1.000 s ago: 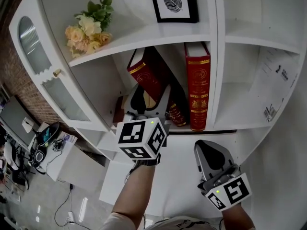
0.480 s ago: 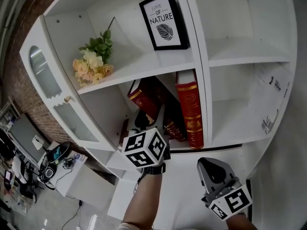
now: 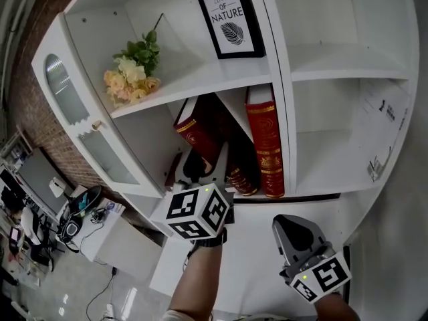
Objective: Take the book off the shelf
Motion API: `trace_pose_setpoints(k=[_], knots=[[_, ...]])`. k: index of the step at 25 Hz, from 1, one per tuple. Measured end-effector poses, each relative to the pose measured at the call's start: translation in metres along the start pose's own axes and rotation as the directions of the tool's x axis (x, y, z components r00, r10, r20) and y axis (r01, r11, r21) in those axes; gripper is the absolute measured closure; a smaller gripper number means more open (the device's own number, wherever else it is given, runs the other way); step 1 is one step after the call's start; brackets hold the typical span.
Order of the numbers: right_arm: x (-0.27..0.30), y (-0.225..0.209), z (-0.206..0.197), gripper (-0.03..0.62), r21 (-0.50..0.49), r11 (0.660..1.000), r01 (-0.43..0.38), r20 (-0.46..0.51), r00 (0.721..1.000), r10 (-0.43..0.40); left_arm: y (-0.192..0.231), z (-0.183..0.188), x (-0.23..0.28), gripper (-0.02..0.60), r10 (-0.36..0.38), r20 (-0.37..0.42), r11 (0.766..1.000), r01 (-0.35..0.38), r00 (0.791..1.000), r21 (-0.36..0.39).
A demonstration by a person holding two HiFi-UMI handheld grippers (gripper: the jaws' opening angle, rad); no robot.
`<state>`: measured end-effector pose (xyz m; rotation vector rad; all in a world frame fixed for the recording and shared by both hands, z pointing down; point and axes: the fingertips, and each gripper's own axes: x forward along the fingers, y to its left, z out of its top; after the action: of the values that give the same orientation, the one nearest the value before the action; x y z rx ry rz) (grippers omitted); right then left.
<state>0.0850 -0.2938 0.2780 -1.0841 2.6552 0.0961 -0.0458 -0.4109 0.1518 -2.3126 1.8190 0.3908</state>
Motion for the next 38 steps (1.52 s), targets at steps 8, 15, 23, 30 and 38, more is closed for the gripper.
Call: trace_pose_setpoints(k=[8,15,23,30,38], knots=[[0.007,0.014,-0.008,0.576,0.031,0.998,-0.06,-0.003,0.998,0.061,-0.008,0.007,-0.037,0.296,-0.022,0.033,1.0,0.021,0.999,0.003],[0.01,0.01,-0.016,0.576,0.076,0.995,-0.064,-0.012,0.998,0.065,-0.01,0.017,-0.066,0.299,-0.054,0.076,0.998,0.055,0.996,-0.009],[0.013,0.015,-0.024,0.576,0.091,0.993,-0.08,-0.02,0.996,0.082,-0.007,0.027,-0.086,0.304,-0.079,0.122,0.996,0.085,0.989,-0.038],[0.023,0.029,-0.042,0.574,0.12,0.984,-0.131,-0.05,0.989,0.138,-0.001,0.031,-0.107,0.308,-0.073,0.172,0.99,0.092,0.982,-0.105],[0.026,0.058,-0.058,0.573,0.12,0.979,-0.168,-0.077,0.981,0.177,0.004,0.029,-0.14,0.311,-0.087,0.165,0.984,0.11,0.983,-0.138]])
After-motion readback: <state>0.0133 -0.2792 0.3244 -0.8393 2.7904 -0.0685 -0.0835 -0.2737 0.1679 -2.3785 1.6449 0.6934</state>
